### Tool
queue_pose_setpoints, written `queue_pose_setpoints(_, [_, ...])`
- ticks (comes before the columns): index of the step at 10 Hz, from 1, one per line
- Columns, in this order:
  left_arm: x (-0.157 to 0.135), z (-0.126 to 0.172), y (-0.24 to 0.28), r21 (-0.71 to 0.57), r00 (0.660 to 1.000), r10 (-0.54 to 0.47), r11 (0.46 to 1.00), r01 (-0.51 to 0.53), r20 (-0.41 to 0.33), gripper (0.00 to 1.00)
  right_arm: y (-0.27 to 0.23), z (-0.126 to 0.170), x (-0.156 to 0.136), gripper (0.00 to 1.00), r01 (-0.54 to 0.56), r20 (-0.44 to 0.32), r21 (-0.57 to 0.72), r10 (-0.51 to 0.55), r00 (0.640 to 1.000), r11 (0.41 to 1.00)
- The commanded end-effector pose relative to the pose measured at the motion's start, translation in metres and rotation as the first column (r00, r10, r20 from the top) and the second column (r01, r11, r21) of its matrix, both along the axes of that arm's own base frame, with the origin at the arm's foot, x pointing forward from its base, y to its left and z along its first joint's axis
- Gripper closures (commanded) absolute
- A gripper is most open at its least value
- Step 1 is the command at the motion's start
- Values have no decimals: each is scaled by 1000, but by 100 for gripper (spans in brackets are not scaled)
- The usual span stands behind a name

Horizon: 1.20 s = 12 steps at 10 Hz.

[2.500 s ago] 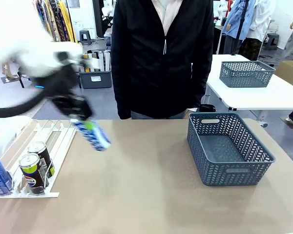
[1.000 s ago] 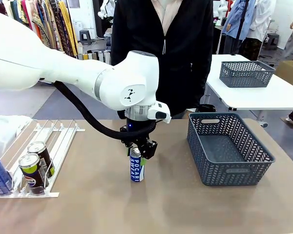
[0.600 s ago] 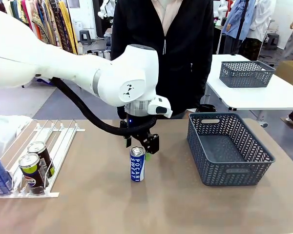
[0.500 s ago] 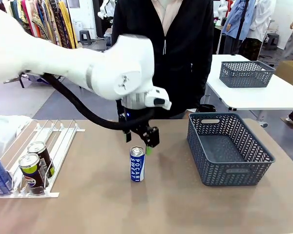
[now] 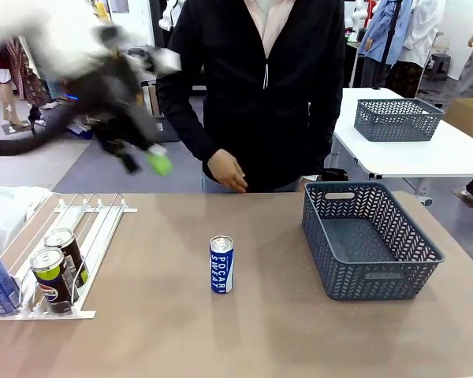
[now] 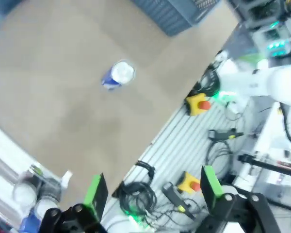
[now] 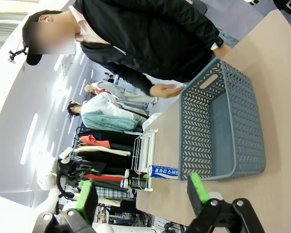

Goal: Retrieve and store the cans from the dispenser.
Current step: Pick up one can from the Automatic Can Dispenser and place it in the middle of the table.

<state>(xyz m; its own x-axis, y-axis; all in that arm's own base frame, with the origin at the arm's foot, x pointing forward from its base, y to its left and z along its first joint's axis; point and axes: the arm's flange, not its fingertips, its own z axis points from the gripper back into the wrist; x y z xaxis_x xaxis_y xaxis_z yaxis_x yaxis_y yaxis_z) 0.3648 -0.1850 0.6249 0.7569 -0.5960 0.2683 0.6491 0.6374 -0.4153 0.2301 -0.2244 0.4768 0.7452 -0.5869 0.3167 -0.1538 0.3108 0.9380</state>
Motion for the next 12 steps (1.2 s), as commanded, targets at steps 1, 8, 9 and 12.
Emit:
queue_pose_setpoints(1, [3,-9,130,-233,978,183,952,-201,-98,0,0,4,3,0,4,33,11,-4,999,1000])
queue_pose_setpoints(8, [-82,-106,362,-532,758,520,544,-649,-394,0,0,4,3,0,4,33,11,-4,999,1000])
queue_pose_setpoints(9, [-82,-106,362,-532,758,520,544,-649,-394,0,0,4,3,0,4,33,11,-4,999,1000])
queue_pose_setpoints(12, [-82,-106,362,-532,758,520,544,-649,-394,0,0,4,3,0,4,33,11,-4,999,1000])
